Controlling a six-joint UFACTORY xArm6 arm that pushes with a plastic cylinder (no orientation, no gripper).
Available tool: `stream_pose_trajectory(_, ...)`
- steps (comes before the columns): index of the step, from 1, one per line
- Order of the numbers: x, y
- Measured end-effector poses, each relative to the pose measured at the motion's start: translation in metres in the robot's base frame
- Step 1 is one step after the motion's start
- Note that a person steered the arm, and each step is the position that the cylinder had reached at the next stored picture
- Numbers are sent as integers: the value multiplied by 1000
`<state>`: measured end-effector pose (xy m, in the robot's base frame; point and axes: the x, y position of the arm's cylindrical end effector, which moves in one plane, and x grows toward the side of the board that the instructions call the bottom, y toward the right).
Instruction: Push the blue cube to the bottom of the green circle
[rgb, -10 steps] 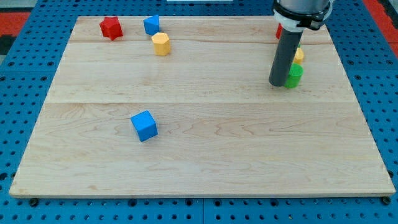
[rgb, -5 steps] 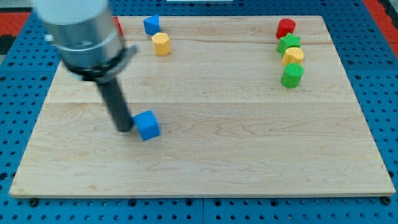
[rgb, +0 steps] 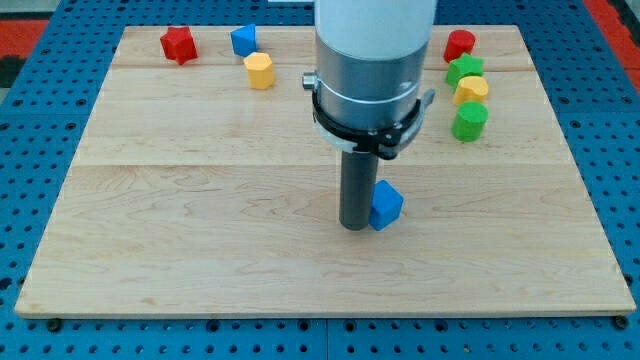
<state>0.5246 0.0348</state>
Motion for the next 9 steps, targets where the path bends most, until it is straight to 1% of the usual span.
stream_pose_trajectory(1, -17, 40)
stream_pose_trajectory(3, -37, 110)
stream_pose_trajectory(4, -14, 134)
stream_pose_trajectory(5, -30, 156)
stream_pose_trajectory(6, -64, 160)
stream_pose_trajectory(7, -56, 180)
stream_pose_trajectory(8, -22, 204)
stream_pose_trajectory(9, -11, 150)
